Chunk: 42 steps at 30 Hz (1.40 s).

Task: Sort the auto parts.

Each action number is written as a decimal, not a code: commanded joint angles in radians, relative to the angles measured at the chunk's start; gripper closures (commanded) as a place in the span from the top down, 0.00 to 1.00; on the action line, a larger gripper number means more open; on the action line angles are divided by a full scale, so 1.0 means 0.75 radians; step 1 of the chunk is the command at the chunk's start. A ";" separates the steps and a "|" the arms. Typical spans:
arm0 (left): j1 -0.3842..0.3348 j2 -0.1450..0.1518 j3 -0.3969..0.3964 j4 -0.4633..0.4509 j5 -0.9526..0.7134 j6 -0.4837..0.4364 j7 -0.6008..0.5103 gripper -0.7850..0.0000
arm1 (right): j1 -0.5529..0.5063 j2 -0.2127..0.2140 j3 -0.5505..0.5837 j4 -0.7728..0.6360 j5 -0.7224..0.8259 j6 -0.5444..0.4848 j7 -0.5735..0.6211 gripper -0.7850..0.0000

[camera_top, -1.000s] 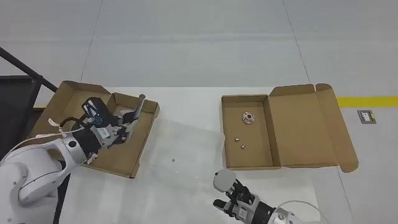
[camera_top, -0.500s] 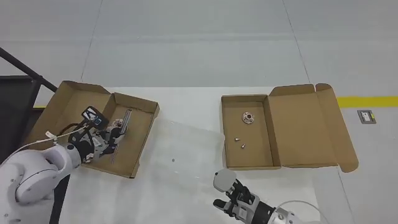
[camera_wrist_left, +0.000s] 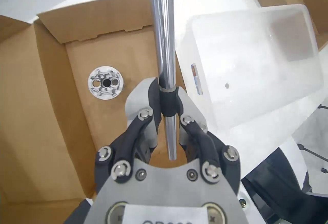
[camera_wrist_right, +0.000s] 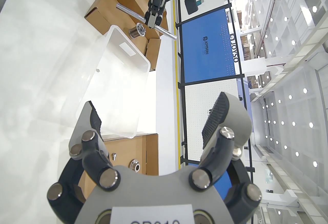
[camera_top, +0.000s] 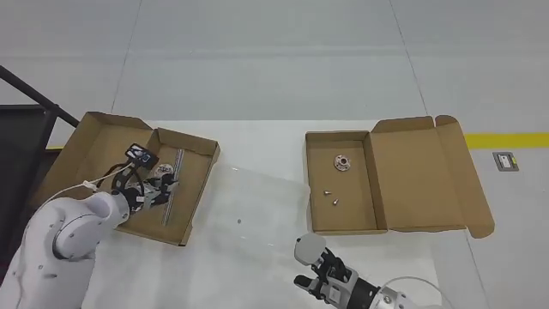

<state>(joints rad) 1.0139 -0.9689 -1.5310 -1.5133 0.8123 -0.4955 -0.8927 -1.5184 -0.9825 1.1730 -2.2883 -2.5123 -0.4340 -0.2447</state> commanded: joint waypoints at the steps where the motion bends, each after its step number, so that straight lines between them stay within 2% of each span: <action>1: -0.087 -0.005 0.064 0.100 -0.011 0.018 -0.060 0.00 | 0.000 0.000 0.000 0.000 0.000 0.000 0.000 1.00; 7: -0.257 -0.027 0.209 0.303 -0.001 0.077 -0.105 0.00 | 0.000 0.000 0.000 0.000 0.000 0.000 0.000 1.00; 13: -0.375 -0.052 0.338 0.449 0.025 0.127 -0.138 0.00 | 0.000 0.000 0.000 0.000 0.000 0.000 0.000 1.00; 24: -0.495 -0.092 0.494 0.628 0.044 0.167 -0.146 0.00 | 0.000 0.000 0.000 0.000 0.000 0.000 0.000 1.00; 26: -0.514 -0.098 0.512 0.654 0.042 0.163 -0.146 0.11 | 0.000 0.000 0.000 0.000 0.000 0.000 0.000 1.00; 29: -0.536 -0.103 0.531 0.684 0.044 0.164 -0.147 0.20 | 0.000 0.000 0.000 0.000 0.000 0.000 0.000 1.00; 37: -0.563 -0.109 0.554 0.721 0.036 0.156 -0.144 0.27 | 0.000 0.000 0.000 0.000 0.000 0.000 0.000 1.00; 42: -0.555 -0.101 0.536 0.684 0.027 0.140 -0.141 0.29 | 0.000 0.000 0.000 0.000 0.000 0.000 0.000 1.00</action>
<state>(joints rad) 0.5943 -1.0465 -1.1245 -0.9912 0.8339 -0.3883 -1.0005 -1.5184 -0.9825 1.1730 -2.2883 -2.5123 -0.4340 -0.2447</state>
